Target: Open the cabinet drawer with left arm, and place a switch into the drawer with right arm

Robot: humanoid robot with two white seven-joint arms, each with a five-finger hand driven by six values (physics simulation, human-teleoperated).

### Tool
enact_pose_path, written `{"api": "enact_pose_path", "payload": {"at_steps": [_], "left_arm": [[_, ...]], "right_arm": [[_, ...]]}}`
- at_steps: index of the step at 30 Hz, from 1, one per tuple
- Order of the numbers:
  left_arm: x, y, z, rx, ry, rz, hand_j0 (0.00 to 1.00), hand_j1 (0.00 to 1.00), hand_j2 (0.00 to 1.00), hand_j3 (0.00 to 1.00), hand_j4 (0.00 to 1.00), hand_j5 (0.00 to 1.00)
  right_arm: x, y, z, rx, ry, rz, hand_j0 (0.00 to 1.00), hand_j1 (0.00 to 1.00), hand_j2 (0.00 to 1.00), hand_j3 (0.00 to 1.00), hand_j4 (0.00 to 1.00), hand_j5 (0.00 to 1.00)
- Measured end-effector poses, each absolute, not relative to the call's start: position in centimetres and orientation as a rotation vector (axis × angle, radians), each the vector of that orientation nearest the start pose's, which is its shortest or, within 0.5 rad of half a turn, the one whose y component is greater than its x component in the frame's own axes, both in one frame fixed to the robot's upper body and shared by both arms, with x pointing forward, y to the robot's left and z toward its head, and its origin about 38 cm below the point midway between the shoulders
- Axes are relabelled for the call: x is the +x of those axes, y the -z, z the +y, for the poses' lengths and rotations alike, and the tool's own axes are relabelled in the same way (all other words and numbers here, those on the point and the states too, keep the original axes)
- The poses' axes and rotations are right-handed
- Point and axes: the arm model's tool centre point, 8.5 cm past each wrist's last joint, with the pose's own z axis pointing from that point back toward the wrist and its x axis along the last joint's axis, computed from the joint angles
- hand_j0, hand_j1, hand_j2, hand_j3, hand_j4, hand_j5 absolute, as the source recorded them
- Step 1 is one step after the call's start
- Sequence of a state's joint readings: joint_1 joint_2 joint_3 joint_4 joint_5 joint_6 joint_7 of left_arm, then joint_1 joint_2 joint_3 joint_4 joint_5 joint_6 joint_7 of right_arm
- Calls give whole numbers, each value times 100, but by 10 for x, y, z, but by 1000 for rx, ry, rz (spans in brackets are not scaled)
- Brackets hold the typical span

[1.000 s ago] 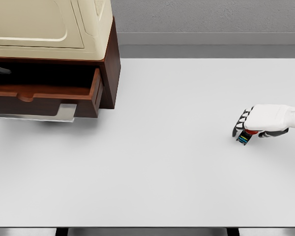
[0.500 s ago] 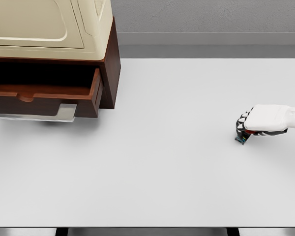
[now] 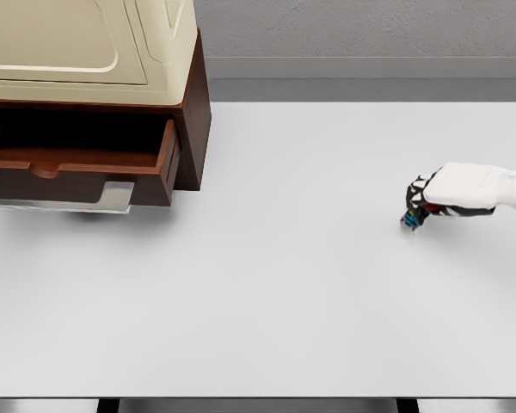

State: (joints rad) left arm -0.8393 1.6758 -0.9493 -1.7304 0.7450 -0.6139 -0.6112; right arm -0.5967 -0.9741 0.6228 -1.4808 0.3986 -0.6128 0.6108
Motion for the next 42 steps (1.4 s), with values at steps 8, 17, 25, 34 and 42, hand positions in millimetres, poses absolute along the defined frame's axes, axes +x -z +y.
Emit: {"api": "enact_pose_path", "payload": {"at_steps": [8,17,25,34,42], "left_arm": [[305,-384,442,61,1590,-1466,100,100,100,100,100,100],[305,-385,441,59,1589,-1467,100,100,100,100,100,100],[305,-385,440,56,1591,-1468,100,100,100,100,100,100],[305,-385,440,56,1592,-1467,100,100,100,100,100,100],[305,-385,441,56,1591,-1467,100,100,100,100,100,100]], "right_arm": [[428,-246,-341,-464,-2115,-1321,37,37,37,37,37,37],[446,-265,-295,-457,-2127,-1470,37,37,37,37,37,37],[455,-273,-247,-409,-2195,-1548,38,38,38,38,38,38],[459,-289,-193,-361,-2276,-1641,40,40,40,40,40,40],[459,-313,-153,-353,-2359,-1708,40,40,40,40,40,40]]}}
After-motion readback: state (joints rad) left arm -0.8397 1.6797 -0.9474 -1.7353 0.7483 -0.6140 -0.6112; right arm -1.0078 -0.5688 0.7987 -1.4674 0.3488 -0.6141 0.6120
